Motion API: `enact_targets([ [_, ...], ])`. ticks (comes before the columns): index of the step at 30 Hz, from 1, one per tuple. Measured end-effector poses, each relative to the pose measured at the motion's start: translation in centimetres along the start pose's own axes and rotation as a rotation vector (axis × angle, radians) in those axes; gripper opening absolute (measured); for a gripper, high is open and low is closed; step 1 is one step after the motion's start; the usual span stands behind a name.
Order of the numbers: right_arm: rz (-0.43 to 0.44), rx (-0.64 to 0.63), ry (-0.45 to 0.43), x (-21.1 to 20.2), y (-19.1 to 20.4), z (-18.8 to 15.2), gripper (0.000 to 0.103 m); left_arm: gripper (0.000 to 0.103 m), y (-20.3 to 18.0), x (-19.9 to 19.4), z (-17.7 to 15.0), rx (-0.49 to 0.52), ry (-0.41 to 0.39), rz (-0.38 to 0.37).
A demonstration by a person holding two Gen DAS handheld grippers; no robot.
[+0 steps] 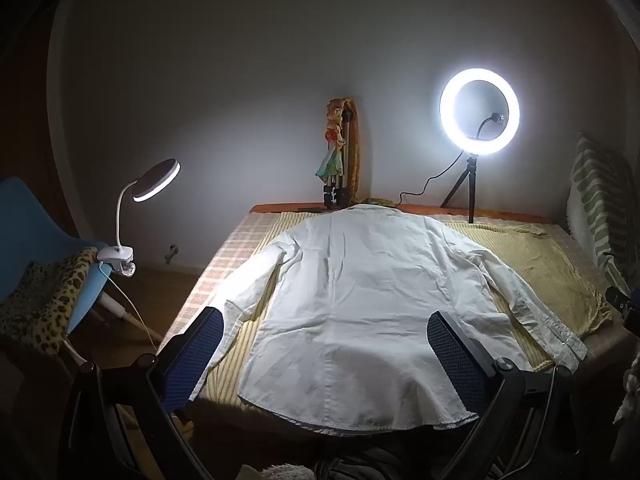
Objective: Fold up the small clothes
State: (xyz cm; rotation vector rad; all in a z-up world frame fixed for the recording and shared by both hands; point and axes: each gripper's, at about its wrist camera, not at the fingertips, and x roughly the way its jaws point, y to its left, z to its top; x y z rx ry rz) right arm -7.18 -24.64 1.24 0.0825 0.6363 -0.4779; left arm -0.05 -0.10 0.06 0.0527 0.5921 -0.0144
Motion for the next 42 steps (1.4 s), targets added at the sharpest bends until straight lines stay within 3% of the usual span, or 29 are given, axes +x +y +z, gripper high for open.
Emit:
enact_targets([
  [4,-0.011,-0.021,-0.021,0.0,0.0,-0.2,0.103,0.103,0.2,-0.5,-0.5,-0.015,-0.046,-0.012],
  [42,-0.023,-0.067,-0.031,-0.3,1.0,0.1,0.103,0.103,0.2,-1.3,0.9,-0.029,-0.074,-0.002],
])
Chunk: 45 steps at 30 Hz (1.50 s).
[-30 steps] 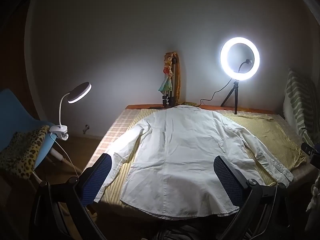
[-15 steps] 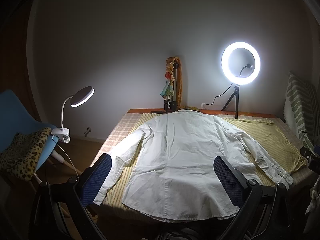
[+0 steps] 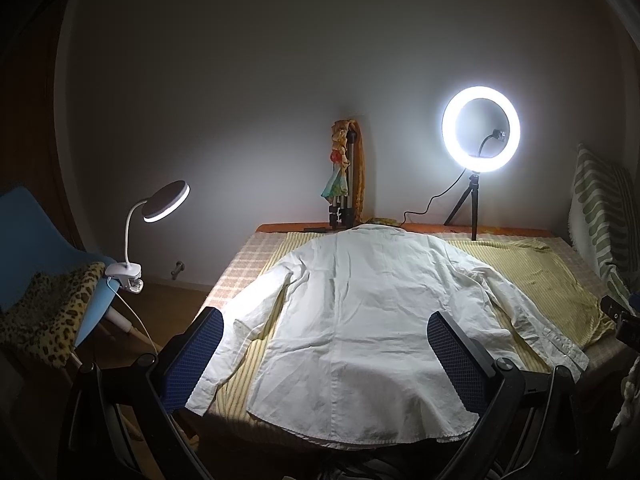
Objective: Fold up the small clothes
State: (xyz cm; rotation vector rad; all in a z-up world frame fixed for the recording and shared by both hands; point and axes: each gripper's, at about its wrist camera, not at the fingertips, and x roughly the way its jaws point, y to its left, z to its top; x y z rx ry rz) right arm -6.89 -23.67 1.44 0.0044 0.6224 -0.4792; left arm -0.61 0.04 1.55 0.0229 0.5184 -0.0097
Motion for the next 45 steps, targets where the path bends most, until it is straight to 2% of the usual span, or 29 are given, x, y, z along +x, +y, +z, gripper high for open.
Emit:
enact_targets([
  [35,-0.004,-0.003,-0.004,-0.2,0.0,-0.4,0.103,0.103,0.7,-0.5,-0.2,-0.004,-0.009,0.008],
  [45,0.002,-0.017,-0.01,-0.4,1.5,0.4,0.103,0.103,1.4,-0.6,-0.4,0.002,-0.019,0.025],
])
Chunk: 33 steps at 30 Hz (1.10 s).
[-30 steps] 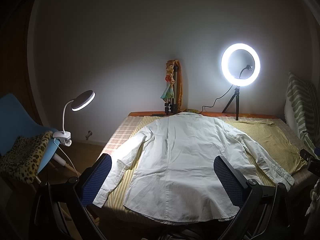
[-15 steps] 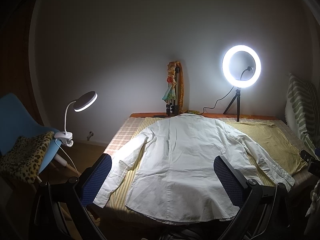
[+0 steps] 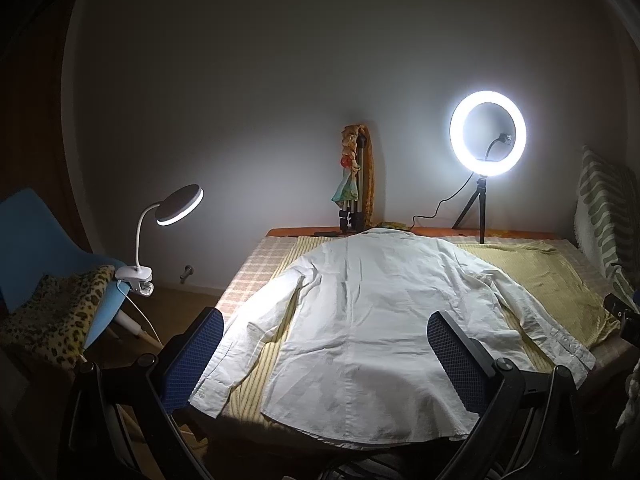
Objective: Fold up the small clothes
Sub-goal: 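Move the left tool to the shirt's side edge and grasp it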
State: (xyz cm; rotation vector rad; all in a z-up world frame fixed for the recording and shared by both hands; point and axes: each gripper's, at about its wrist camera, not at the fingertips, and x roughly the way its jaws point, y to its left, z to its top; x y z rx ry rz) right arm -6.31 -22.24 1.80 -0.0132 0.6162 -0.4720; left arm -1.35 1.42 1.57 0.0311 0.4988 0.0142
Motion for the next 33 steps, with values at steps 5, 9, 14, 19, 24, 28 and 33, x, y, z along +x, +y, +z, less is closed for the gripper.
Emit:
enact_targets([
  [5,0.014,-0.016,-0.002,0.2,0.9,0.5,0.103,0.103,1.0,0.3,-0.1,-0.012,0.003,0.011],
  [9,0.043,-0.02,0.001,0.5,1.9,0.9,0.103,0.103,2.1,0.6,-0.4,-0.018,0.007,0.028],
  [14,0.127,-0.004,-0.001,1.0,3.3,1.3,0.103,0.103,4.3,0.9,-0.8,-0.016,-0.008,0.066],
  [19,0.196,-0.02,-0.005,1.8,5.9,1.9,0.103,0.102,7.7,1.6,-1.9,-0.003,-0.052,0.082],
  [24,0.287,-0.015,0.014,3.2,8.8,2.1,0.103,0.094,11.3,4.7,-3.6,0.005,0.028,0.095],
  [28,0.348,-0.034,0.027,4.3,11.2,2.1,0.103,0.084,14.3,8.0,-5.8,-0.062,0.15,0.036],
  [33,0.387,-0.082,0.036,5.2,13.7,1.6,0.103,0.071,18.4,11.8,-9.0,-0.215,0.277,-0.001],
])
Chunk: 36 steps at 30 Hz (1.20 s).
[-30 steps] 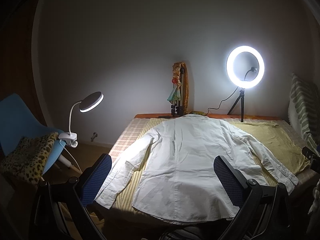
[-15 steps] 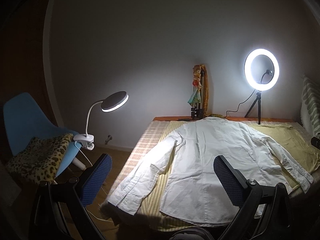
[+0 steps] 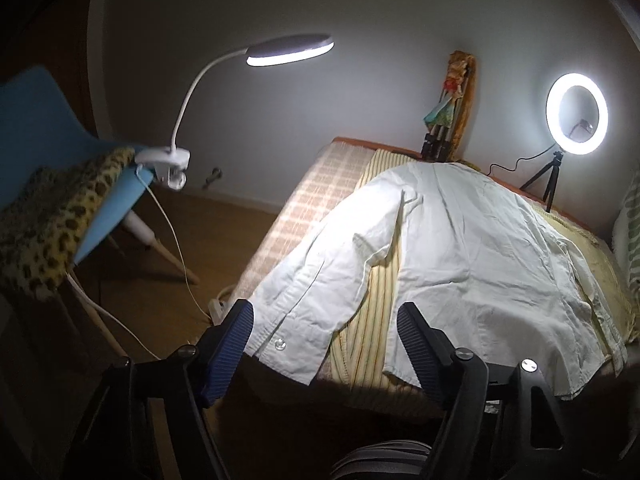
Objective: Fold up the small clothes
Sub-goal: 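Move the left tool to the shirt's side edge and grasp it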
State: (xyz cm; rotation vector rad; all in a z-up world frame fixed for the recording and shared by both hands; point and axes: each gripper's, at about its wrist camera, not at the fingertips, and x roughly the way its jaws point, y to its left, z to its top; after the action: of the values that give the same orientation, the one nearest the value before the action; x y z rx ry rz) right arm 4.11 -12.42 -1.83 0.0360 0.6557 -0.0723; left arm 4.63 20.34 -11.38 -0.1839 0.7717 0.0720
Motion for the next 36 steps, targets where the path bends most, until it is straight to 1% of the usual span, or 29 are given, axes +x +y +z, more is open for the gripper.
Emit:
enact_targets([
  [1,0.001,-0.007,0.004,0.3,0.2,-0.1,0.103,0.07,0.8,0.9,-0.1,-0.025,0.021,-0.007],
  [4,-0.009,-0.035,0.014,0.9,0.7,-0.5,0.103,0.067,3.3,3.5,-0.4,-0.086,0.061,0.017],
  [5,-0.018,-0.045,0.018,1.3,0.8,-0.6,0.103,0.064,4.0,4.3,-0.4,-0.1,0.074,0.021],
  [6,-0.028,-0.052,0.023,1.5,0.8,-0.7,0.103,0.058,4.6,5.2,-0.4,-0.112,0.088,0.027],
  [8,-0.034,-0.053,0.037,2.1,0.7,-0.8,0.103,0.053,5.6,6.9,-0.4,-0.136,0.112,0.034],
  [11,-0.025,-0.044,0.057,3.3,0.6,-0.7,0.103,0.053,6.8,9.0,-0.6,-0.149,0.136,0.036],
  [16,-0.002,-0.053,0.08,5.0,1.1,-0.6,0.103,0.054,6.9,11.5,-1.0,-0.135,0.168,0.035],
  [21,0.015,-0.075,0.082,5.9,2.1,-0.5,0.103,0.054,6.7,13.0,-1.3,-0.097,0.195,0.081],
  [26,0.029,-0.069,0.087,6.4,2.3,-0.6,0.103,0.055,7.1,13.6,-1.7,-0.112,0.187,0.07],
  [28,0.028,-0.069,0.093,6.5,2.3,-0.7,0.103,0.046,7.1,13.6,-1.7,-0.112,0.18,0.063],
  [29,0.026,-0.069,0.096,6.6,2.3,-0.8,0.103,0.04,7.0,13.5,-1.7,-0.11,0.174,0.063],
  [30,0.025,-0.068,0.097,6.6,2.3,-0.8,0.103,0.031,6.8,13.4,-1.7,-0.106,0.167,0.062],
  [31,0.025,-0.065,0.098,6.7,2.2,-0.8,0.103,0.027,6.6,13.4,-1.6,-0.099,0.162,0.063],
  [32,0.025,-0.062,0.099,6.7,2.2,-0.9,0.103,0.016,6.4,13.3,-1.6,-0.089,0.158,0.06],
  [33,0.027,-0.059,0.099,6.6,2.1,-0.9,0.103,0.008,6.3,13.3,-1.6,-0.083,0.156,0.055],
  [36,0.029,-0.059,0.1,6.6,2.1,-0.9,0.103,0.002,6.1,12.8,-1.3,-0.089,0.136,0.025],
])
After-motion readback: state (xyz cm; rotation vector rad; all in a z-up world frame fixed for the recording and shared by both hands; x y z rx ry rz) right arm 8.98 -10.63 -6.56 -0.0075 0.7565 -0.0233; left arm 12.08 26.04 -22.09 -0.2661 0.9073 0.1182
